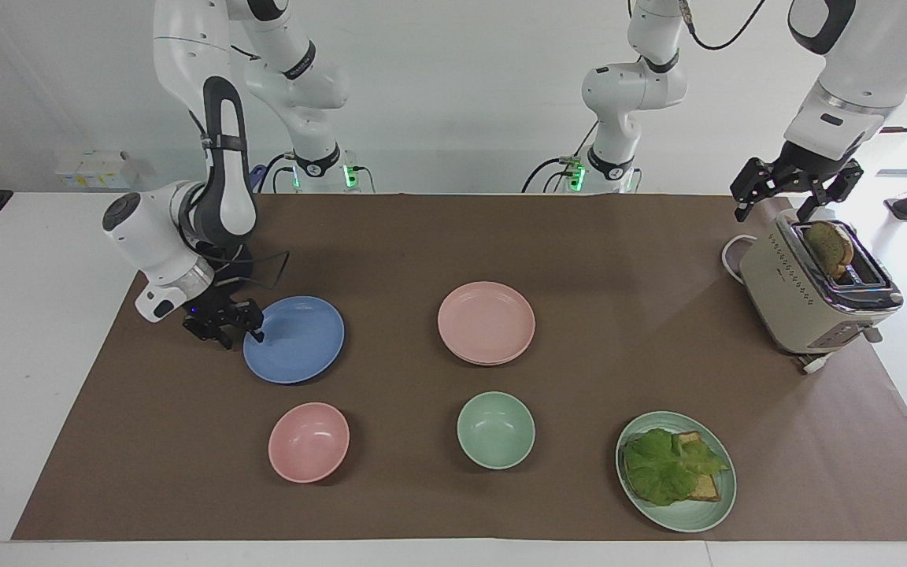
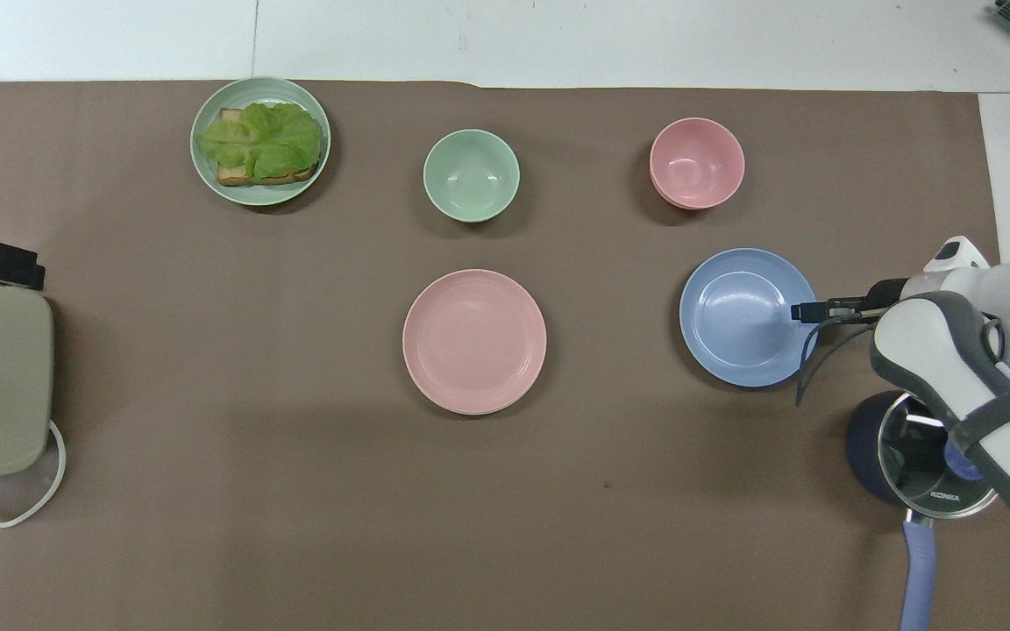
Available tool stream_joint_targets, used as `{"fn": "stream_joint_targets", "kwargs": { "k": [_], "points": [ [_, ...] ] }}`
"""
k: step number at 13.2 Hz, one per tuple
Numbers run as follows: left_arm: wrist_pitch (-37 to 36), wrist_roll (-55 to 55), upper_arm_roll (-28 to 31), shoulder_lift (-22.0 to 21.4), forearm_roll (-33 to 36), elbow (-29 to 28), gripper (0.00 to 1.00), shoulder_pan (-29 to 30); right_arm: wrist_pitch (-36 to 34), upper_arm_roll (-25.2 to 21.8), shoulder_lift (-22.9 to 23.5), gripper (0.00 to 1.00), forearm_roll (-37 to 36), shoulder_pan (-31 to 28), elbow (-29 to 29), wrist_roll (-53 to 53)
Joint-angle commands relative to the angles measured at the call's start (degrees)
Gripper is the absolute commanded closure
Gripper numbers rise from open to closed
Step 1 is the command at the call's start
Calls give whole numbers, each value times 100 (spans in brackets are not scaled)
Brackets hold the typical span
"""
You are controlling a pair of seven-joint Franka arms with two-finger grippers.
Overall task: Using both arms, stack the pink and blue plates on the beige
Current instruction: 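Grip the blue plate rim and slide it onto the pink plate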
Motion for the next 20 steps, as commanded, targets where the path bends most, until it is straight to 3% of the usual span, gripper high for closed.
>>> {"fn": "stream_joint_targets", "kwargs": {
  "k": [1, 4, 8, 12, 17, 20],
  "points": [
    [-78, 68, 6, -65, 91, -22, 0, -12, 173, 18, -45, 50, 210, 103, -166, -179],
    [-78, 68, 6, -65, 91, -22, 0, -12, 173, 18, -36, 98, 237, 77, -158, -178],
    [-78, 68, 6, -65, 91, -22, 0, -12, 138, 9, -115, 100, 386, 77, -70, -152],
    [-78, 68, 6, -65, 91, -22, 0, -12, -54, 123, -518, 100, 378, 191, -35, 172],
    [-78, 68, 6, -65, 91, -22, 0, -12, -670, 141, -1063, 100, 404, 797, -35, 549],
    [-78, 68, 6, -65, 91, -22, 0, -12, -592, 141, -1091, 100, 421, 1533, -35, 979]
  ]
}}
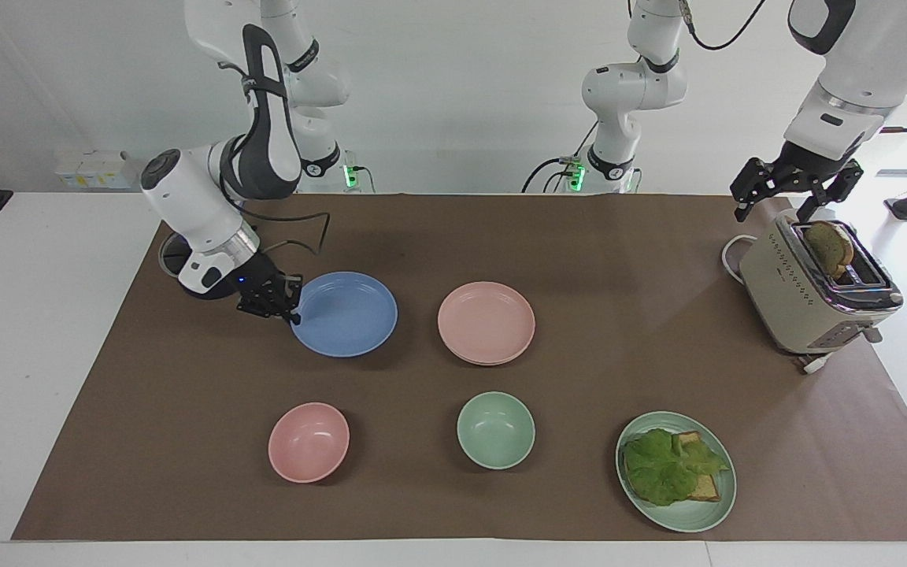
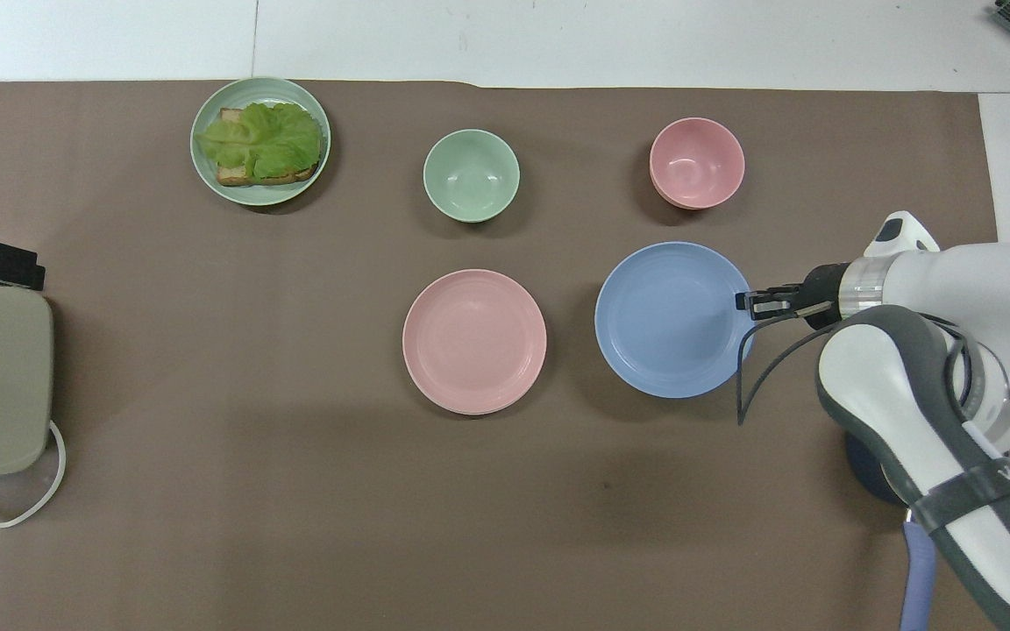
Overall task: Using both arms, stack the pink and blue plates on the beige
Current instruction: 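Grip the blue plate rim and slide it onto the pink plate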
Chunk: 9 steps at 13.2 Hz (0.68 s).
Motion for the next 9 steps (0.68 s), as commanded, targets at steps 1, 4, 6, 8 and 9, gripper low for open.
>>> {"fn": "stream_joint_targets", "kwargs": {
  "k": [1, 4, 6, 8, 9],
  "points": [
    [-73, 67, 6, -65, 91, -22, 0, -12, 113, -1, -62, 100, 169, 586, -56, 766],
    [-73, 67, 6, -65, 91, -22, 0, -12, 429, -1, 51, 100, 98, 1062, -29, 1429],
    [-73, 67, 6, -65, 91, -22, 0, -12, 465, -1, 87, 100, 107, 1378, -29, 1955],
    [-73, 67, 6, -65, 91, -22, 0, -12, 622, -1, 236, 100, 107, 1703, -12, 2334],
    [-73, 67, 6, -65, 91, -22, 0, -12, 762, -1, 289, 100, 107, 1826, -21, 2449]
  ]
}}
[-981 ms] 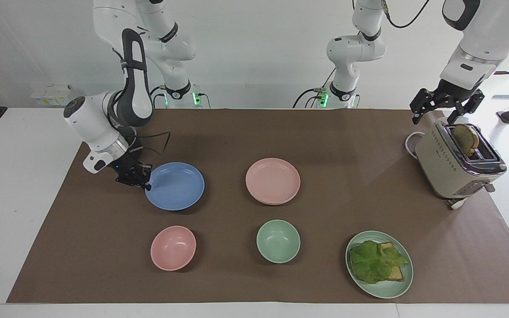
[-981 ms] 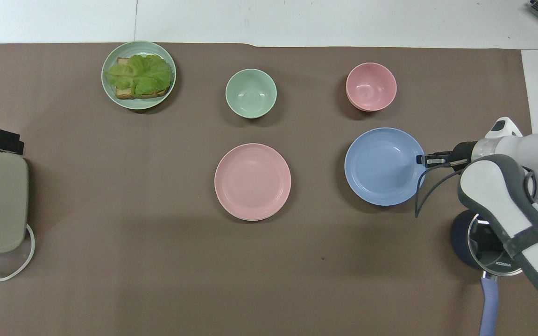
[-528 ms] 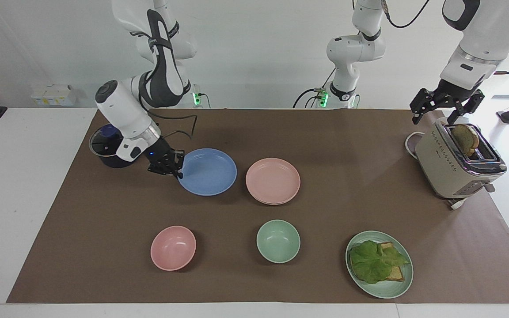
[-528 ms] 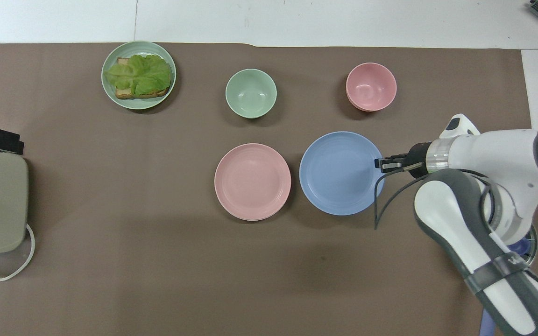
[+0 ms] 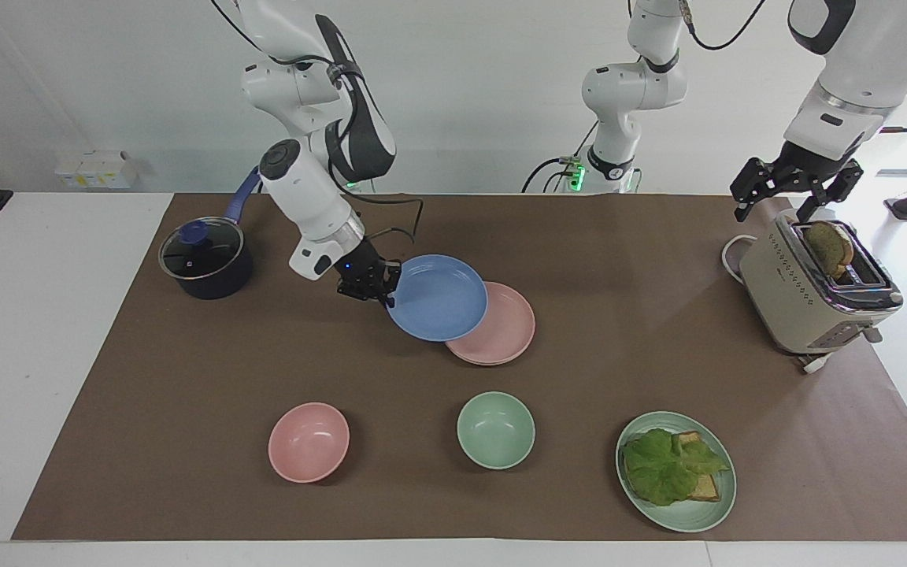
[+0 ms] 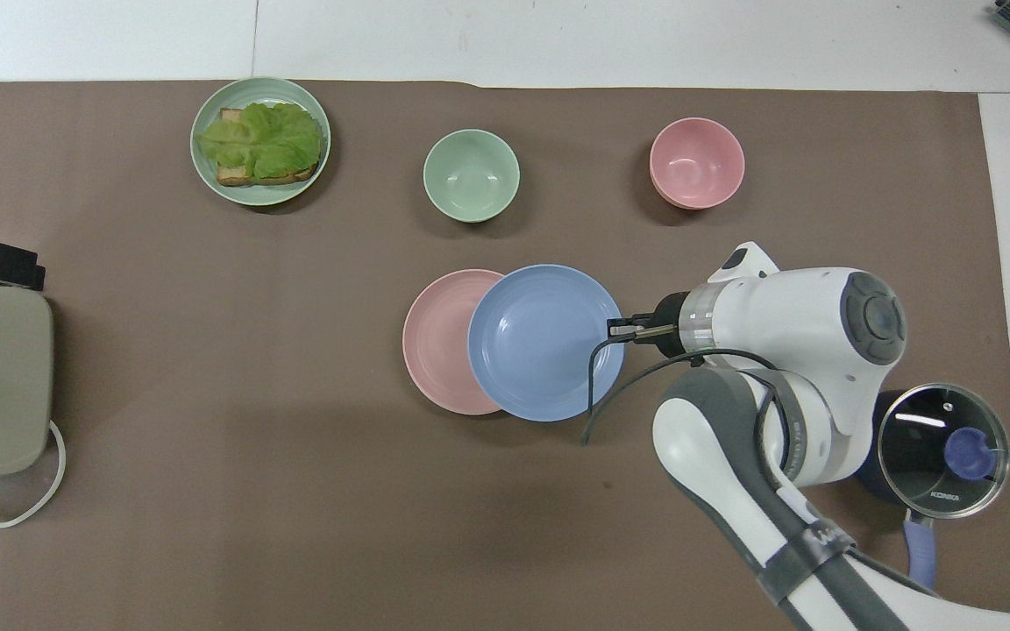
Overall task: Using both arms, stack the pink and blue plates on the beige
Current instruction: 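Grip the blue plate rim and slide it onto the pink plate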
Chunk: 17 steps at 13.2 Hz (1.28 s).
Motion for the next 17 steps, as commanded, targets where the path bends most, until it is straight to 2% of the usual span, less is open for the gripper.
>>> {"fn": "stream_joint_targets", "kwargs": {
  "k": [1, 7, 17],
  "points": [
    [-72, 67, 6, -65, 91, -22, 0, -12, 315, -13, 188, 100, 146, 290, -3, 376],
    [-72, 67, 6, -65, 91, -22, 0, -12, 930, -13, 671, 100, 172, 756, 49, 526],
    [-72, 67, 6, -65, 91, -22, 0, -12, 965, -13, 900, 100, 164, 871, 322, 553]
  ]
}}
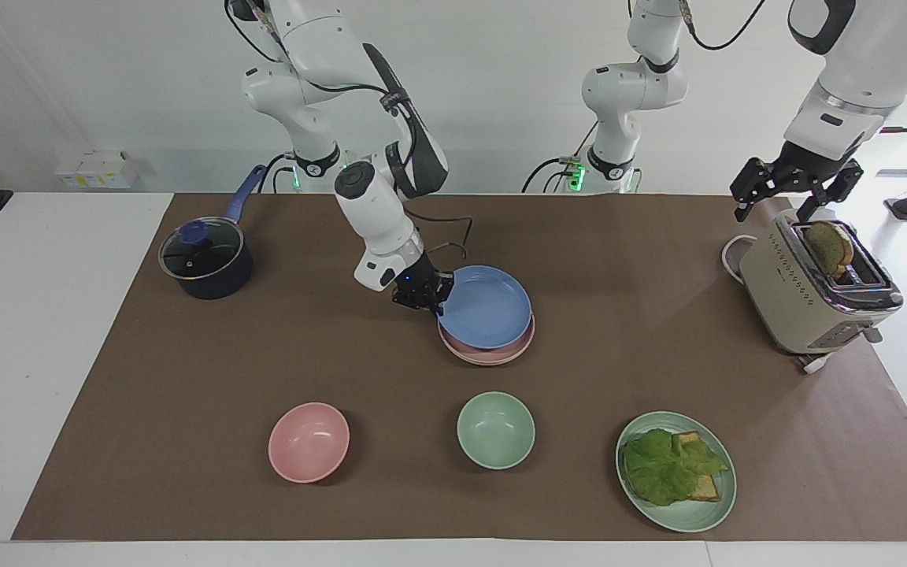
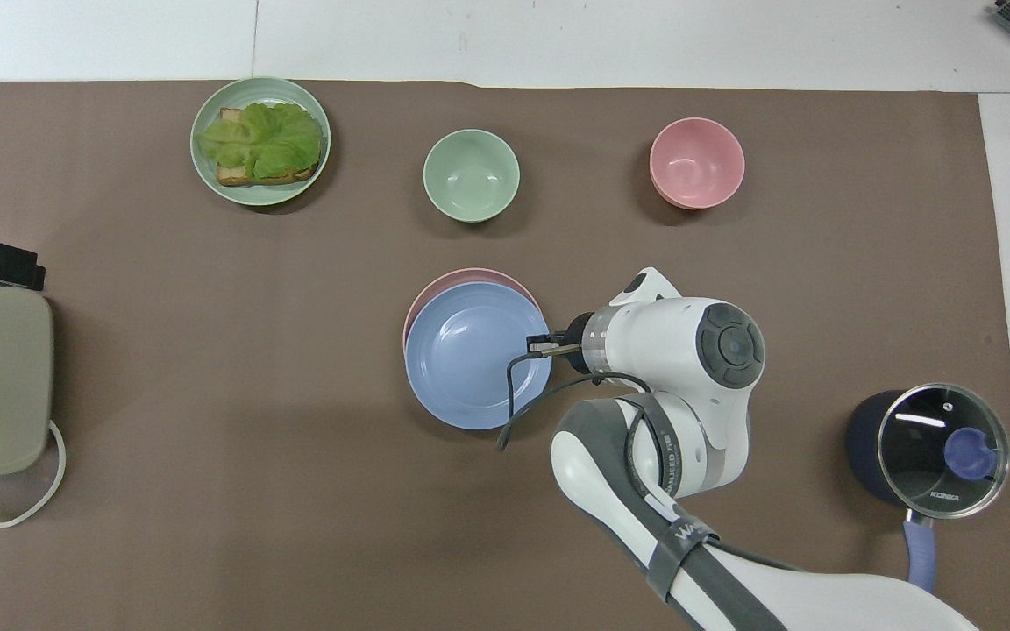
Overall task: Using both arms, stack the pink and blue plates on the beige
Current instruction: 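Release the blue plate and withdraw the right gripper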
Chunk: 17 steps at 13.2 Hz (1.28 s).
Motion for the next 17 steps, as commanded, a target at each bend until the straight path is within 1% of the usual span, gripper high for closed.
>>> {"fn": "stream_joint_targets", "kwargs": {
  "k": [1, 4, 5, 6, 7, 9, 10, 11, 13, 14, 17],
  "points": [
    [-71, 66, 6, -65, 91, -22, 0, -12, 88, -9, 170, 100, 161, 31, 134, 27],
    [-71, 66, 6, -65, 91, -22, 0, -12, 219, -9, 215, 99, 161, 31, 152, 45],
    [-71, 66, 6, -65, 91, -22, 0, -12, 219, -9, 215, 86, 170, 31, 160, 45],
    [-71, 66, 6, -65, 91, -22, 0, -12, 219, -9, 215, 67, 170, 31, 169, 54],
    [-71, 66, 6, -65, 91, -22, 0, -12, 228, -9, 215, 40, 170, 31, 178, 89],
    [-71, 66, 6, -65, 91, -22, 0, -12, 220, -17, 163, 21, 153, 31, 230, 115],
    [-71, 66, 6, -65, 91, -22, 0, -12, 193, -52, 101, 4, 135, 13, 240, 115],
    [-71, 66, 6, -65, 91, -22, 0, -12, 176, -61, -30, 0, 100, -48, 222, 107],
    [-71, 66, 6, -65, 91, -22, 0, -12, 79, -88, -346, 0, 91, -310, 152, 106],
    [-71, 66, 6, -65, 91, -22, 0, -12, -130, -97, -522, 0, 82, -434, 143, 106],
    [-71, 66, 6, -65, 91, -22, 0, -12, -860, -88, -1119, 0, 65, -1162, 125, 45]
  ]
}}
